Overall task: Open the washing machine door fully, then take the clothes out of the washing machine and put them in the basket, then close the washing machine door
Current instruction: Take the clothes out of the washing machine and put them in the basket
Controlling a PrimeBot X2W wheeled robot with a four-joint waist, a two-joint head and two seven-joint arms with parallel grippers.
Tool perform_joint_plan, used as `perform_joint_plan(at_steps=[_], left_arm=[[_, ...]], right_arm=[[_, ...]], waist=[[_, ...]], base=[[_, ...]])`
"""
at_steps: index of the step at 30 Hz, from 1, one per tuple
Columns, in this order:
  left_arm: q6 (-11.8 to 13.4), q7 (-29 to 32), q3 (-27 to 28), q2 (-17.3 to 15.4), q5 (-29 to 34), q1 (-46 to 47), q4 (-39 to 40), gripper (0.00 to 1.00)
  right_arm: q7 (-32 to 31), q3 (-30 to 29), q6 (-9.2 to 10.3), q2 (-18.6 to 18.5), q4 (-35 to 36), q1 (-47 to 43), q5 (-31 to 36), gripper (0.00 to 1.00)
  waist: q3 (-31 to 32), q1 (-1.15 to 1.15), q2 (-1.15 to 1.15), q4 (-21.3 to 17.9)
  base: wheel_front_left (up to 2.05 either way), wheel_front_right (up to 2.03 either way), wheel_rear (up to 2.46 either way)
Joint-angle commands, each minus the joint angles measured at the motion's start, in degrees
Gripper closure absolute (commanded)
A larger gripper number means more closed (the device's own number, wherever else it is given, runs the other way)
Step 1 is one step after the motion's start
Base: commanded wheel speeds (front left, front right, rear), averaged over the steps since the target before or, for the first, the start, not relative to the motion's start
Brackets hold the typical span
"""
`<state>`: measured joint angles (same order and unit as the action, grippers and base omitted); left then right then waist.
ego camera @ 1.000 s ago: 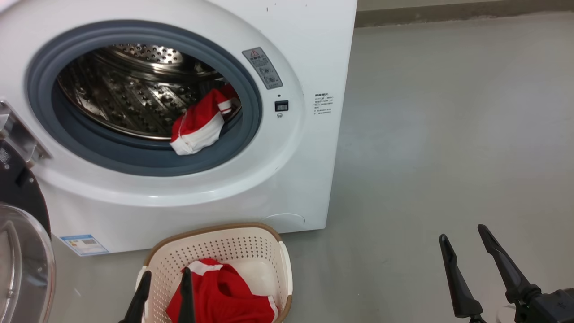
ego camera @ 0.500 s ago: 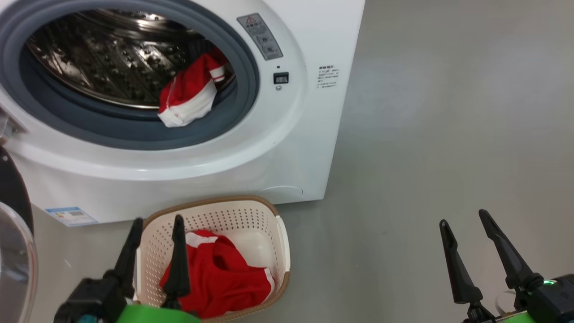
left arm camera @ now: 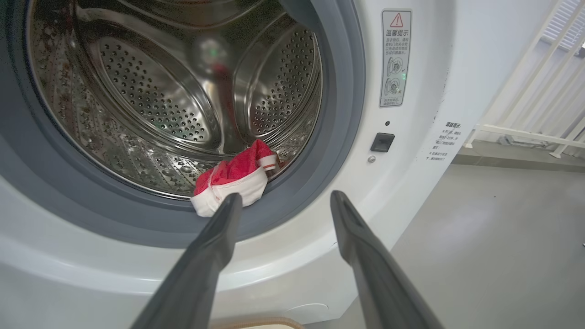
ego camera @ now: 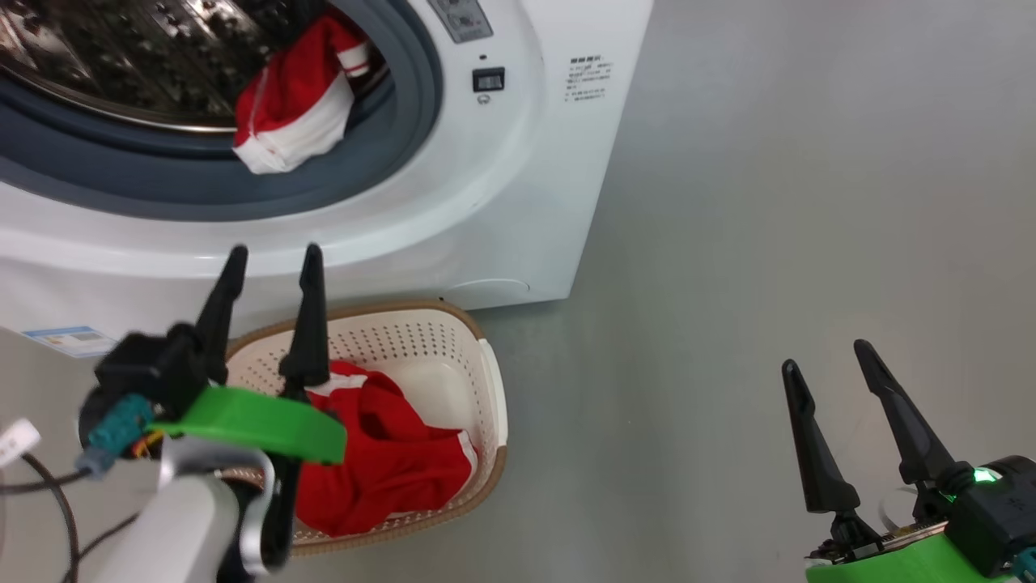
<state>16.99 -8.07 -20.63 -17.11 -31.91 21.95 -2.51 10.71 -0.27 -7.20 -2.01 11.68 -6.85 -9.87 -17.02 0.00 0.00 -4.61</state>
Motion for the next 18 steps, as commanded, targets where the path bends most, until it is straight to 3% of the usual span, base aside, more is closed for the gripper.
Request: perform_joint_plan(at_steps=[1,18], left_arm=[[-1.13,0.04,2.52,-1.58,-0.23,4.05,-0.47,0.00],[-4.23,-1.18,4.53,-2.91,-0.33,20.83,-14.77,0.00]], right_arm=[[0.77,1.76,-0.29,-0.87,1.08,1.83,-0.69,0.00],[1.82,2.69,-0.29,-0.87,0.12,5.04,-0.90,0.00]], waist=[[-2.13,0.00,0.00,-1.21],[-8.88,0.00,0.00,-3.19]], base=[[0.00,0.00,0.00],[0.00,0.00,0.00]])
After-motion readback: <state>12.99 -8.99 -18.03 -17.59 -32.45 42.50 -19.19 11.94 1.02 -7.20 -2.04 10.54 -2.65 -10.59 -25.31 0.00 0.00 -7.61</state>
